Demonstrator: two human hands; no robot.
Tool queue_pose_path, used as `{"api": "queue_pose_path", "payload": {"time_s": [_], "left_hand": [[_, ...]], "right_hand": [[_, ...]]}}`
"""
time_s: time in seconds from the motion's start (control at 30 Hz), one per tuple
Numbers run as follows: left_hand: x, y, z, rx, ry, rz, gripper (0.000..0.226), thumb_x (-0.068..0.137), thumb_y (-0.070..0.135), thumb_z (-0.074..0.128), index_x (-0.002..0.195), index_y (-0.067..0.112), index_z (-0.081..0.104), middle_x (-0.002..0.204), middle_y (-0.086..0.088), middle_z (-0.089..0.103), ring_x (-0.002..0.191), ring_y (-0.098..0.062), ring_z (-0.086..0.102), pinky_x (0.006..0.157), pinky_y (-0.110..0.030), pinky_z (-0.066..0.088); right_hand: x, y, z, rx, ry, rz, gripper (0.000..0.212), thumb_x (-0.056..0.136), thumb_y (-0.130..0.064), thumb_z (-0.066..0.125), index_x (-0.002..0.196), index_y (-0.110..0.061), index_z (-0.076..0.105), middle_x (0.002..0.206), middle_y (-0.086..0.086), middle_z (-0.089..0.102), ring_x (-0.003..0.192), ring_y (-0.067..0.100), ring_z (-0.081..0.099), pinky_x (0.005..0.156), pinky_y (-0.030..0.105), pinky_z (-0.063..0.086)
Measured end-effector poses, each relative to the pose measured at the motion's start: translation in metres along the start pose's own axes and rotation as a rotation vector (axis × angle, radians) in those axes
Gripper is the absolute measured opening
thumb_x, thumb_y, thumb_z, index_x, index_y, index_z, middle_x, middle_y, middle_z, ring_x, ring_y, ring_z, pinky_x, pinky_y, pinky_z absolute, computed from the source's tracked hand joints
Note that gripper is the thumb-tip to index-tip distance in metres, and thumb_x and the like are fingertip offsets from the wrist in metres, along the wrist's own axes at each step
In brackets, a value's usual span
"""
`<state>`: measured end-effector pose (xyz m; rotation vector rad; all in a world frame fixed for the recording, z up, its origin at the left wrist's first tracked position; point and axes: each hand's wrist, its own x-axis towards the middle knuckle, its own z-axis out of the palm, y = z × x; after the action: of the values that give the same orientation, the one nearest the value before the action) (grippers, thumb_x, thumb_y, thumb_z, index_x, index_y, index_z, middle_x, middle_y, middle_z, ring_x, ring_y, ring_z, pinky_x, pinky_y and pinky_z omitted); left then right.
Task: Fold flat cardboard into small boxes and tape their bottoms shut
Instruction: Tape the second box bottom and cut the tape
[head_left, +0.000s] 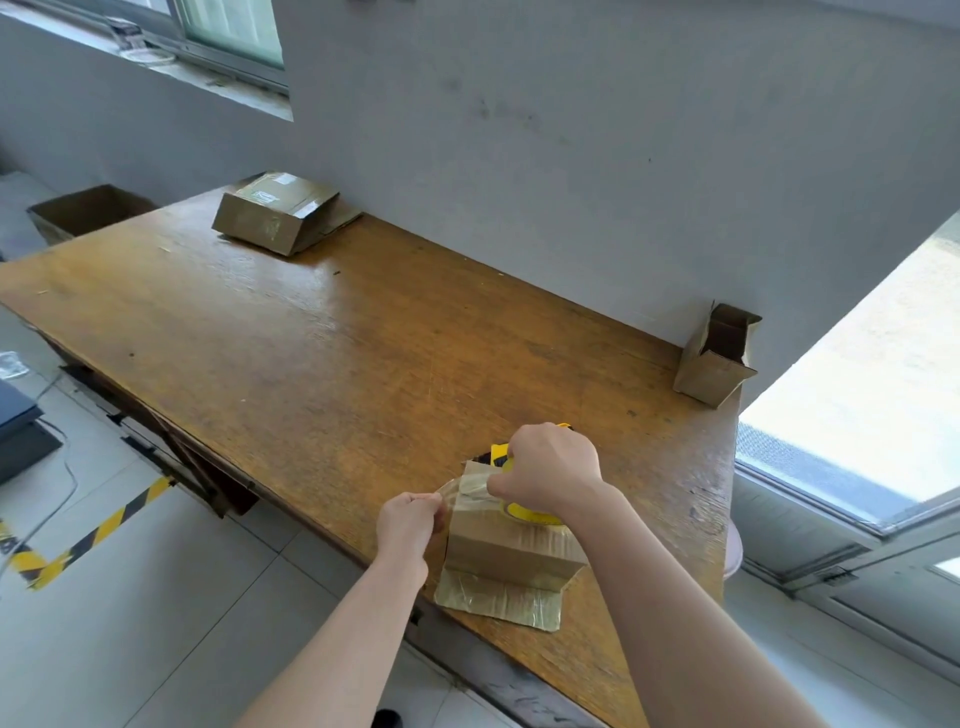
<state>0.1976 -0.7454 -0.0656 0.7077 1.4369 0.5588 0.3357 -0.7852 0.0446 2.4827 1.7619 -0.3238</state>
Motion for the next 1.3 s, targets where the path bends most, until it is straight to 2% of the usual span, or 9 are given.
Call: {"api": "queue_pose_path", "payload": {"time_s": [0.27,0.43,0.57,0.7,0.83,0.97,1.03,1.17,1.3], "left_hand": [[0.007,0.005,0.006,0.193,-0.086,-0.089,0.014,0.091,0.019,0.057,0.095,0.006,0.062,0.077,-0.01,0.058,0.064,-0.02,0.048,0.05,-0.027,0.036],[0.01,0.0,-0.002,0.345,-0.126,-0.135,0.061,0.089,0.042,0.062,0.135,0.007,0.042,0.127,-0.016,0.056,0.109,-0.031,0.057,0.087,-0.038,0.05],[0.002,0.004,0.004,0.553,0.082,0.348,0.025,0.093,0.013,0.057,0.117,0.014,0.051,0.099,0.004,0.057,0.086,-0.013,0.056,0.071,-0.031,0.051],[-0.023,-0.004,0.015,0.474,0.073,0.638,0.039,0.102,0.02,0.037,0.141,0.017,0.043,0.123,0.002,0.062,0.116,-0.019,0.056,0.092,-0.031,0.047],[-0.027,-0.018,0.014,0.583,0.002,0.667,0.045,0.104,0.032,0.031,0.146,0.017,0.04,0.138,0.0,0.054,0.129,-0.019,0.048,0.096,-0.027,0.04],[-0.026,-0.012,0.013,0.563,-0.105,0.607,0.033,0.104,0.032,0.027,0.107,0.033,0.06,0.097,0.007,0.065,0.09,-0.016,0.06,0.078,-0.034,0.047],[-0.021,-0.001,0.018,0.519,-0.149,0.503,0.036,0.104,0.033,0.024,0.096,0.033,0.06,0.091,0.005,0.062,0.08,-0.013,0.057,0.075,-0.037,0.046],[-0.011,0.003,0.026,0.445,-0.241,0.434,0.043,0.105,0.032,0.026,0.146,0.029,0.039,0.148,0.001,0.042,0.135,-0.021,0.039,0.101,-0.035,0.037],[-0.002,0.001,0.023,0.512,-0.272,0.527,0.042,0.105,0.033,0.026,0.144,0.025,0.039,0.147,0.0,0.043,0.12,-0.01,0.042,0.088,-0.025,0.033]], "right_hand": [[0.003,0.0,0.001,0.006,-0.008,-0.003,0.034,0.07,-0.032,0.064,0.055,-0.016,0.038,0.051,-0.004,0.034,0.044,0.016,0.029,0.042,0.021,0.022],[0.004,0.003,0.002,0.021,-0.007,0.001,0.034,0.069,-0.032,0.065,0.055,-0.016,0.037,0.051,-0.004,0.033,0.044,0.017,0.028,0.041,0.021,0.021],[0.005,0.001,0.002,0.018,-0.001,0.001,0.034,0.069,-0.033,0.065,0.055,-0.016,0.039,0.051,-0.004,0.035,0.043,0.016,0.031,0.041,0.021,0.022],[0.005,0.002,0.003,0.028,0.004,0.016,0.034,0.068,-0.034,0.066,0.054,-0.016,0.04,0.05,-0.005,0.037,0.043,0.016,0.032,0.041,0.02,0.023],[0.004,0.001,0.004,0.03,0.015,0.022,0.033,0.068,-0.032,0.066,0.054,-0.016,0.04,0.049,-0.004,0.037,0.042,0.016,0.031,0.041,0.02,0.023],[0.002,0.0,0.004,0.036,0.021,0.02,0.033,0.069,-0.033,0.066,0.054,-0.016,0.041,0.05,-0.005,0.038,0.042,0.015,0.031,0.041,0.02,0.023],[0.001,0.001,0.003,0.039,0.024,0.022,0.033,0.071,-0.034,0.065,0.054,-0.016,0.042,0.05,-0.005,0.038,0.042,0.015,0.032,0.041,0.02,0.024],[-0.003,0.001,0.003,0.049,0.027,0.014,0.037,0.075,-0.035,0.063,0.054,-0.016,0.04,0.05,-0.003,0.037,0.043,0.016,0.032,0.042,0.02,0.024],[-0.005,0.005,0.003,0.153,0.034,-0.022,0.047,0.082,-0.045,0.057,0.054,-0.015,0.037,0.048,-0.002,0.034,0.042,0.016,0.03,0.041,0.021,0.023]]}}
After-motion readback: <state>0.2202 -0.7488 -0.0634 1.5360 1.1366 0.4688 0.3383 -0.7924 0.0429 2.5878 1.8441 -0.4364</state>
